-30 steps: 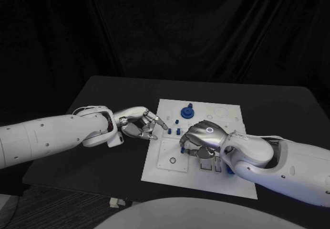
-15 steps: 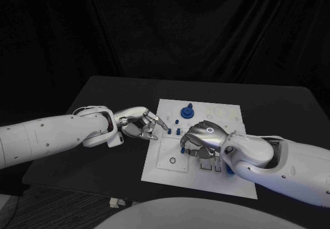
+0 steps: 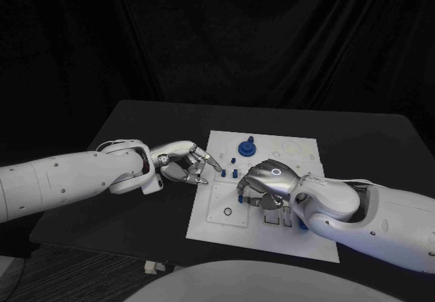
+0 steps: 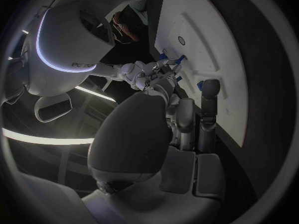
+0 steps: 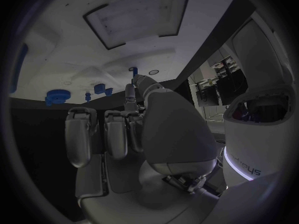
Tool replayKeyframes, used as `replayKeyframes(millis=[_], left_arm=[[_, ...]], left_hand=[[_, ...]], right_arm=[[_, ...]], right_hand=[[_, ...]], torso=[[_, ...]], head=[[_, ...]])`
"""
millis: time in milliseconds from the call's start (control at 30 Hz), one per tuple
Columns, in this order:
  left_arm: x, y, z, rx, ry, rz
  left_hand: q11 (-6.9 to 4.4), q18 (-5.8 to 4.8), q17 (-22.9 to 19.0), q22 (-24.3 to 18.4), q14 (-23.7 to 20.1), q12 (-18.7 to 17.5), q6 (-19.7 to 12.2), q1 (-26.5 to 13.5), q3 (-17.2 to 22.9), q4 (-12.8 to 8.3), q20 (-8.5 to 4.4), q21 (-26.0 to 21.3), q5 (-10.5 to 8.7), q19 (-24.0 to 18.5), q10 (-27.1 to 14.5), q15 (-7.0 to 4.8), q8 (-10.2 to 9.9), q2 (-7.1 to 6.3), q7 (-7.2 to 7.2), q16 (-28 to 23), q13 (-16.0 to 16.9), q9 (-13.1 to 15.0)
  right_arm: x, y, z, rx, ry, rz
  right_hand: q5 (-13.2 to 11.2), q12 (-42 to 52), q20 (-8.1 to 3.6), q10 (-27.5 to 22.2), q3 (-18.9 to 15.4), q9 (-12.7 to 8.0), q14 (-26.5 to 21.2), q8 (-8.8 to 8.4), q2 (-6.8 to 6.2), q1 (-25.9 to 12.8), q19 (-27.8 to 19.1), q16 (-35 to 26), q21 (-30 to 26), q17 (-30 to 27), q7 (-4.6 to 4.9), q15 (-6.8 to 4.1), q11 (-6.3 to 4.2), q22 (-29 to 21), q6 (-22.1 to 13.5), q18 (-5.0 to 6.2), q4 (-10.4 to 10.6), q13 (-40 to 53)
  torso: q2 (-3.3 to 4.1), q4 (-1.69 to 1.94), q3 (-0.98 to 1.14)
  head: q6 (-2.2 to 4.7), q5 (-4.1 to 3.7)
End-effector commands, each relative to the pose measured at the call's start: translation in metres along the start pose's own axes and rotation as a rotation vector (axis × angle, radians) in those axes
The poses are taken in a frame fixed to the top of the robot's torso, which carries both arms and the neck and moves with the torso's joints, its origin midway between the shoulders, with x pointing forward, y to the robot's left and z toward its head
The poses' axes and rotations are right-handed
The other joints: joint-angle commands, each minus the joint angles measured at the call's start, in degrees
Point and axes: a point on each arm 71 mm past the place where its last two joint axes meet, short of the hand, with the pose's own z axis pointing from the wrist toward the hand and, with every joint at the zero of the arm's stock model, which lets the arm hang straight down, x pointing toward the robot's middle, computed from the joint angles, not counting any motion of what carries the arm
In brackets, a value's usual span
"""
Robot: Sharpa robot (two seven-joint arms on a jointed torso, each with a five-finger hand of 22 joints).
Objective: Assemble the parts on the task board
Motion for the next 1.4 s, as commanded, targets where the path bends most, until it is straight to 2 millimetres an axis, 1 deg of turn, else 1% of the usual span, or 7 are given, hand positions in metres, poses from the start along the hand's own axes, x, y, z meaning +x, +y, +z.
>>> replayKeyframes(millis=[33, 867, 967, 1033, 1100, 1267, 1400], left_arm=[[0.001, -0.002, 0.001, 0.019, 0.003, -0.013], [0.001, -0.001, 0.002, 0.018, 0.006, -0.014], [0.001, -0.001, 0.001, 0.018, 0.005, -0.013], [0.001, -0.001, 0.001, 0.018, 0.003, -0.013], [0.001, -0.001, 0.001, 0.017, 0.003, -0.013], [0.001, -0.001, 0.001, 0.016, 0.006, -0.015], [0.001, -0.002, 0.001, 0.017, 0.008, -0.016]], left_hand=[[0.03, 0.76, -0.05, 3.57, -0.02, -0.14, 0.00, -0.35, 0.30, 0.03, -0.01, -0.01, 0.33, -0.34, -0.25, 0.11, 0.37, 0.33, -0.59, 0.11, -2.19, 0.07], [0.04, 0.76, -0.02, 3.56, -0.02, -0.16, -0.04, -0.41, 0.42, 0.05, 0.00, 0.00, 0.54, -0.41, -0.22, 0.12, 0.42, 0.33, -0.64, 0.13, -2.19, 0.08], [0.04, 0.76, -0.02, 3.56, -0.02, -0.16, -0.04, -0.41, 0.42, 0.05, 0.00, 0.00, 0.54, -0.41, -0.22, 0.12, 0.42, 0.33, -0.64, 0.13, -2.19, 0.08], [0.04, 0.76, -0.02, 3.56, -0.02, -0.16, -0.04, -0.41, 0.42, 0.05, 0.00, 0.00, 0.54, -0.41, -0.22, 0.12, 0.42, 0.33, -0.64, 0.13, -2.19, 0.08], [0.05, 0.75, -0.01, 3.57, -0.01, -0.01, -0.04, -0.43, 0.45, 0.07, 0.00, 0.07, 0.58, -0.39, -0.04, 0.12, 0.43, 0.36, -0.64, 0.15, -2.07, 0.08], [0.04, 0.74, 0.01, 3.59, 0.00, 0.41, 0.01, -0.49, 0.51, 0.12, 0.00, 0.18, 0.62, -0.36, 0.48, 0.13, 0.49, 0.45, -0.59, 0.16, -1.74, 0.10], [0.04, 0.74, 0.01, 3.59, 0.00, 0.41, 0.01, -0.49, 0.51, 0.12, 0.00, 0.18, 0.62, -0.36, 0.48, 0.13, 0.49, 0.45, -0.59, 0.16, -1.74, 0.10]], right_arm=[[0.000, 0.000, 0.000, 0.012, -0.017, -0.004], [-0.004, -0.002, -0.004, 0.008, -0.079, -0.020], [-0.003, -0.004, -0.005, 0.018, -0.064, -0.022], [-0.003, -0.004, -0.006, 0.024, -0.036, -0.028], [-0.004, -0.005, -0.005, 0.024, -0.008, -0.037], [-0.008, -0.007, 0.000, 0.031, 0.095, -0.073], [-0.009, -0.010, 0.002, 0.037, 0.149, -0.092]], right_hand=[[0.09, 0.20, 0.35, 5.98, 0.30, 0.02, 6.01, 0.29, 0.03, 0.63, 3.36, 0.17, -0.26, 15.08, 0.02, 0.18, 0.31, 13.59, 0.53, -0.24, -0.08, 15.09], [0.09, 0.20, 0.34, 5.98, 0.30, 0.01, 6.01, 0.31, -0.05, 0.75, 3.37, 0.17, -0.24, 15.08, 0.01, 0.14, 0.32, 13.60, 0.72, -0.25, -0.27, 15.09], [-2.08, 0.20, 0.32, 5.98, -0.02, -0.33, 6.01, -0.29, -0.13, 0.19, 3.57, 0.17, 0.06, 15.08, -0.15, 0.03, 0.25, 13.71, 0.20, -0.33, 0.01, 15.09], [-8.53, 0.20, 0.28, 5.98, -0.83, -1.75, 6.01, -2.56, -0.23, -1.22, 3.80, 0.17, 0.39, 15.08, -0.11, -0.03, 0.11, 13.83, -2.72, -0.43, 1.64, 15.09], [-11.26, 0.20, 0.02, 5.98, -1.26, -3.43, 6.01, -5.04, -0.66, -1.65, 4.49, 0.17, 1.48, 15.08, -0.53, -0.51, -0.77, 14.22, -6.26, -0.71, 2.63, 15.09], [-11.32, 0.20, -1.63, 5.98, -1.47, -6.05, 6.01, -6.37, -1.28, -0.26, 4.59, 0.17, 1.63, 15.08, -3.02, -2.27, -2.64, 14.27, -8.35, -0.75, 3.33, 15.09], [-12.18, 0.20, -2.26, 5.98, -1.74, -7.11, 6.01, -6.41, -1.57, 0.29, 4.51, 0.17, 1.50, 15.08, -3.56, -2.85, -3.23, 14.22, -8.65, -0.71, 3.69, 15.09]], torso=[[-0.01, 0.00, 0.00], [-0.01, 0.01, -0.01], [-0.05, -0.04, 0.00], [-0.12, -0.05, 0.00], [-0.08, -0.01, 0.00], [0.00, 0.09, -0.01], [0.01, 0.10, -0.02]], head=[[0.01, 0.02], [0.01, -0.02], [0.01, 0.18], [0.01, 0.39], [0.01, 0.36], [0.01, 0.09], [0.01, 0.51]])
